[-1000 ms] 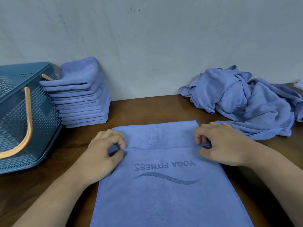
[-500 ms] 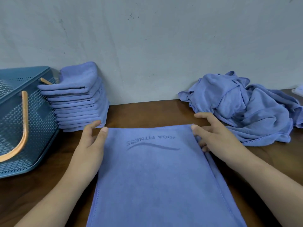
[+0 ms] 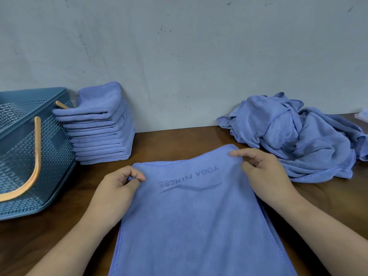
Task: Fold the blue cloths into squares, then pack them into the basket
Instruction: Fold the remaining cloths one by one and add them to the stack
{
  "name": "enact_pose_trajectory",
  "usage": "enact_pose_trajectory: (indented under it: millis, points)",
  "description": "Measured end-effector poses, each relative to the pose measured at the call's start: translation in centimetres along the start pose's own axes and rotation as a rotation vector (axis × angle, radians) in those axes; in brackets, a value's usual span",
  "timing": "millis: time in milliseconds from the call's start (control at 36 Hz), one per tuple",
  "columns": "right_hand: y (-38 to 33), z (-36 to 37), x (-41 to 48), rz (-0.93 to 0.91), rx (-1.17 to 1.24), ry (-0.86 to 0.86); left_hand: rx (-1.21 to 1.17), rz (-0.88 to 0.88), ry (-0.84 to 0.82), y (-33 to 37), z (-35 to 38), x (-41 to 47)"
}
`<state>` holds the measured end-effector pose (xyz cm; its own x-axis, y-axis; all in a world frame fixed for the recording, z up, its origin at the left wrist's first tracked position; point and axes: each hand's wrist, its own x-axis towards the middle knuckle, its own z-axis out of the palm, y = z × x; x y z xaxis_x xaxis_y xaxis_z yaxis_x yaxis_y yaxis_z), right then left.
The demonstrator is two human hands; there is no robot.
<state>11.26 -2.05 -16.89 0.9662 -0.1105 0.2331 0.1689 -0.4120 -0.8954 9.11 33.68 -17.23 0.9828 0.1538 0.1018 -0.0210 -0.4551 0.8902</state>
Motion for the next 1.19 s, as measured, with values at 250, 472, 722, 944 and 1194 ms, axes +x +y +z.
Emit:
enact_pose_trajectory:
  millis: [250,472,722,944,1194]
  points:
    - [1.2,0.7,-0.1,-0.067,-0.542,-0.177,-0.025,0.148,0.036,0.2,0.3,-0.7]
    - [1.0,0.7,0.0,-0.063,-0.552,-0.180,0.535,0.154,-0.068,-0.5,-0.2,0.0]
    - [0.5,0.6,0.4,-0.150,-0.510,-0.033,0.549,0.144,-0.058,-0.4,0.0,0.0]
    - [0.7,0.9,-0.1,-0.079,-0.906,-0.160,0.448,0.152,0.032,-0.3,-0.1,0.0]
    - [0.4,0.8,-0.1,-0.102,-0.881,-0.131,0.607,0.081,0.008,-0.6,0.0,0.4]
